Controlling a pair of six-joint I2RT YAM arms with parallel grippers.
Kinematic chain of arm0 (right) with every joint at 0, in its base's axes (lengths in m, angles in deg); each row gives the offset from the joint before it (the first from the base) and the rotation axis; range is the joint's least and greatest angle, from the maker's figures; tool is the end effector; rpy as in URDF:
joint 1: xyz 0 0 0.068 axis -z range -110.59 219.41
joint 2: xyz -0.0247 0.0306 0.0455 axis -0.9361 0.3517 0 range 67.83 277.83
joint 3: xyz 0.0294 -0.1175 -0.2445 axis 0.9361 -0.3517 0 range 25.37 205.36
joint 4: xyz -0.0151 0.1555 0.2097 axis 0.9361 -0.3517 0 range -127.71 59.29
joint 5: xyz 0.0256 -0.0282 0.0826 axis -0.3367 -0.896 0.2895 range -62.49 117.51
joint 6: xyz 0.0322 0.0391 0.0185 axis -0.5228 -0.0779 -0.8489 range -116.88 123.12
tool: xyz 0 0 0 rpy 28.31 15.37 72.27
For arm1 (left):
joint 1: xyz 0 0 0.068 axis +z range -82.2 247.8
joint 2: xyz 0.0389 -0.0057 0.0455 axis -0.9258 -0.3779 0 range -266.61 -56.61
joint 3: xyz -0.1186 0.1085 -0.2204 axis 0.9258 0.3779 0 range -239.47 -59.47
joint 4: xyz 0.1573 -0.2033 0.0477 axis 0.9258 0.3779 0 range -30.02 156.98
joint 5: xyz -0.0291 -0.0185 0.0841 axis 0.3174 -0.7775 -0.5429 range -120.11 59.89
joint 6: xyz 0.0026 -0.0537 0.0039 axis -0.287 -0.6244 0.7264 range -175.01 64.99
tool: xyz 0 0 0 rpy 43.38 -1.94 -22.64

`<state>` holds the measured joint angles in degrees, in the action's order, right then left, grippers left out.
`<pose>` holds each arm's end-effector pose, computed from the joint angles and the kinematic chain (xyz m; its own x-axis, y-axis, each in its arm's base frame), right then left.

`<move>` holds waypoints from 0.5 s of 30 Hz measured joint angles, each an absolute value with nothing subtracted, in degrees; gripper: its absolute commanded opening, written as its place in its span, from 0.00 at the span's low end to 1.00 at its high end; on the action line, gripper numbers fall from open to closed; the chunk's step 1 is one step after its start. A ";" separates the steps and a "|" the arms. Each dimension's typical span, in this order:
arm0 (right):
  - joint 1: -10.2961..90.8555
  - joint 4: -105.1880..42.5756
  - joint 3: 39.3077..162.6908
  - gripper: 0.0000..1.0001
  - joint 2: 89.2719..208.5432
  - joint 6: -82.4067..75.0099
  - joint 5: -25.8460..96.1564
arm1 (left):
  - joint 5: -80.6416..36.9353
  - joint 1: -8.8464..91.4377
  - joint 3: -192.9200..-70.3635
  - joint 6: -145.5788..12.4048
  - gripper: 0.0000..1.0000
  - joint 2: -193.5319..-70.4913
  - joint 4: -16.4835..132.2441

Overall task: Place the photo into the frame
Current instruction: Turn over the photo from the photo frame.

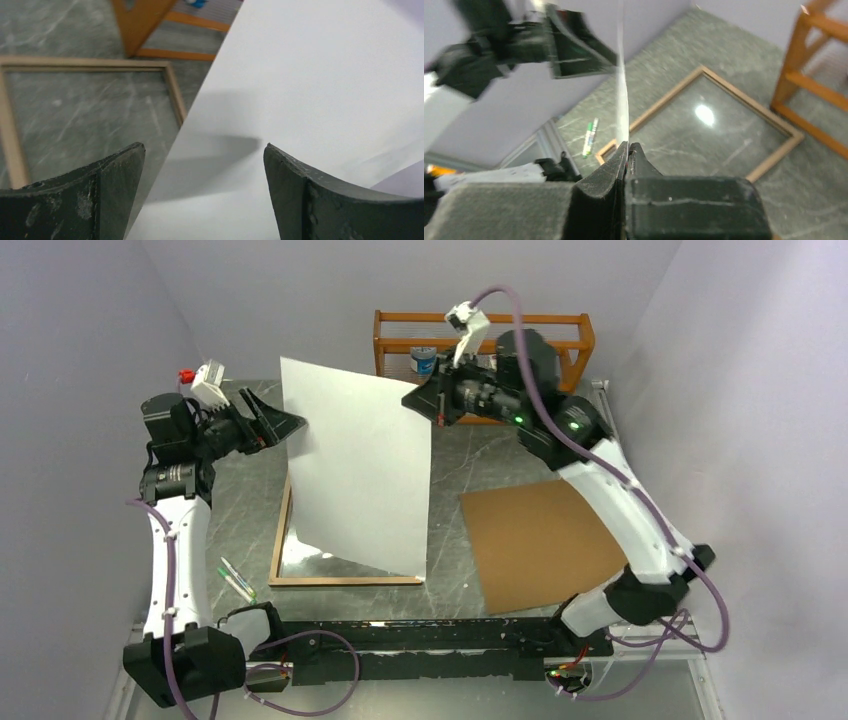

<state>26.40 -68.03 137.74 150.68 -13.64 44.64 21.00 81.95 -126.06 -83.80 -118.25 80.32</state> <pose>0.1960 0.1972 0.5338 -0.3444 0.0554 -0.9372 -0.7999 0.5053 0.3238 0.2263 0.0284 0.4012 -0.5021 -0.4385 -0.7454 0.3792 0.6630 -0.6455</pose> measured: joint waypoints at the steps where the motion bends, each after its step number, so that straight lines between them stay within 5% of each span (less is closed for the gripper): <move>1: 27.47 -67.51 136.10 0.00 151.88 -14.80 43.98 | 18.38 81.97 -126.08 -83.26 0.94 -118.49 82.16; 15: 35.43 -60.95 118.25 0.00 176.29 -18.03 29.10 | -0.12 81.97 -121.01 -80.81 0.91 -127.94 96.30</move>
